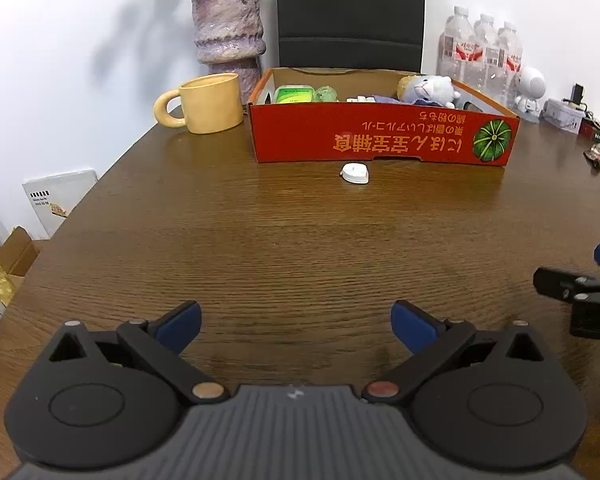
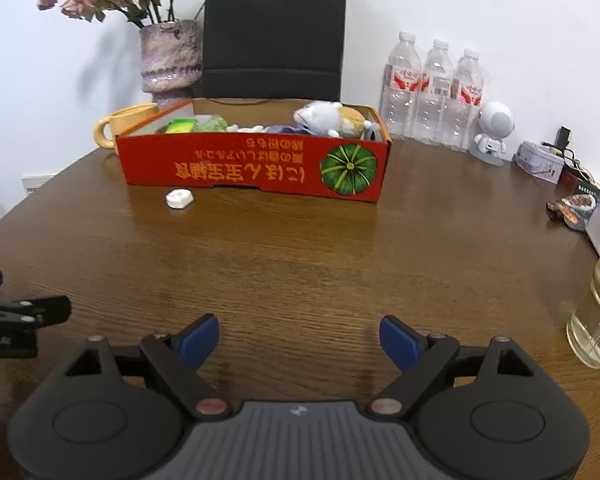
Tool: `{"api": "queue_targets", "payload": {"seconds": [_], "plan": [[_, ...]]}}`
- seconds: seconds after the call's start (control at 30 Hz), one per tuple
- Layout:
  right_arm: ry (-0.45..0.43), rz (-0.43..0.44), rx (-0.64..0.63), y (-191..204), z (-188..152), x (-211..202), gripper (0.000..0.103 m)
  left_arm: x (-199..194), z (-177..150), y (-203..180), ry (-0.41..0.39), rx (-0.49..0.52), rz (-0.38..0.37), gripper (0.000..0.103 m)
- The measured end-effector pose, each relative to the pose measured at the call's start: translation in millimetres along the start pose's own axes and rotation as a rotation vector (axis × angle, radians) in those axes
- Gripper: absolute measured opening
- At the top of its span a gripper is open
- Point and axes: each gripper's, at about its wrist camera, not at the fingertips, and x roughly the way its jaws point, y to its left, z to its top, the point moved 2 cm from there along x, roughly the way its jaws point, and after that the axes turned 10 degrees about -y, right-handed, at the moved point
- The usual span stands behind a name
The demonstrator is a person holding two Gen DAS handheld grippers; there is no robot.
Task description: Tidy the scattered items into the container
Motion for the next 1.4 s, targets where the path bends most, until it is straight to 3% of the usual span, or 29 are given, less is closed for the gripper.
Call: {"api": "queue_targets", "payload": {"seconds": [0.23,0.4,1.4], "plan": [[0.030,-0.008,0.033,-2.1,-10.8,13.9,0.089,12.9,-9.7,-3.3,0.024,-0.006,-0.014,0.103],[0.030,-0.006,0.057,-2.5,-16.8,14.1,0.103,14.2,-12.6,-1.8,0.000,-0.017,-0.037,0.103],[0.020,-0.009,0.053,-0.5,-16.4,15.1,0.103,15.8,-14.3,-2.6,-0.025,-0.017,-0.059,0.103]]}}
